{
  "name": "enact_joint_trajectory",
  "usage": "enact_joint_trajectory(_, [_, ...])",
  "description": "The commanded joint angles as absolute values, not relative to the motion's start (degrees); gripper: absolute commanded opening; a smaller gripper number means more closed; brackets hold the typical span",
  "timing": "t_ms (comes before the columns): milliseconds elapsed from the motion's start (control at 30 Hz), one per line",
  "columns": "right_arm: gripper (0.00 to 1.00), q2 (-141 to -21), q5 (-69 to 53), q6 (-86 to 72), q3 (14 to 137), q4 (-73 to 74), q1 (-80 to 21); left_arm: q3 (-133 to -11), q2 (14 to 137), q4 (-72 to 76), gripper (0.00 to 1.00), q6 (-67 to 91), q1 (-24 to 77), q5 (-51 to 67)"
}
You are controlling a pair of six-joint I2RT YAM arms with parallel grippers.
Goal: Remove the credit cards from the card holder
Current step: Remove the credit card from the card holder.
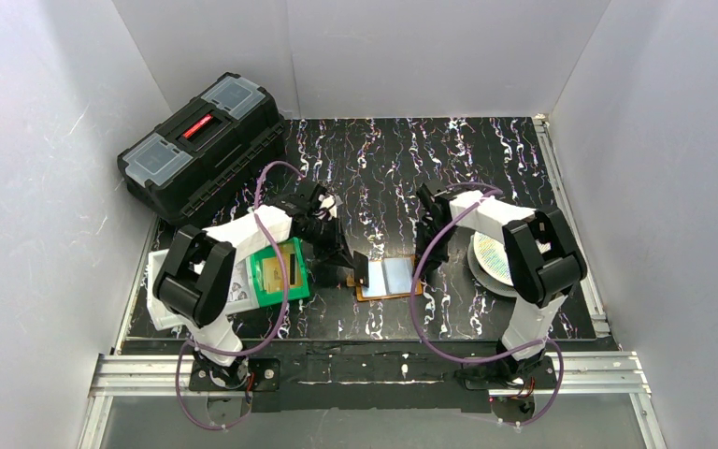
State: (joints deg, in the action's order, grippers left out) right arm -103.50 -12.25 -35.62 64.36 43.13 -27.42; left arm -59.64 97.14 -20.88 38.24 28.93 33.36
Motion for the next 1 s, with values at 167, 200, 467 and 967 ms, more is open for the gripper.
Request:
enact_joint_trajectory(167, [0.61, -93.0, -11.6, -35.4, 72.3, 43.0, -27.2, -63.2, 90.3, -23.8, 0.00, 37.9, 27.2, 35.5])
enact_joint_trajectory(200, [0.69, -91.8, -12.8, -35.6, 72.2, 42.2, -27.2, -63.0, 89.7, -23.1, 0.00, 38.5, 26.9, 36.5])
enact_joint_trajectory(467, [0.92, -84.5, -29.5, -41.6, 66.2, 25.6, -27.2, -58.7, 84.5, -6.0, 0.00, 53.5, 22.3, 47.9])
enact_joint_trajectory(967, [0.10, -83.2, -43.6, -60.4, 58.5, 0.7, -27.2, -54.4, 84.2, 16.4, 0.00, 69.8, 21.2, 56.4])
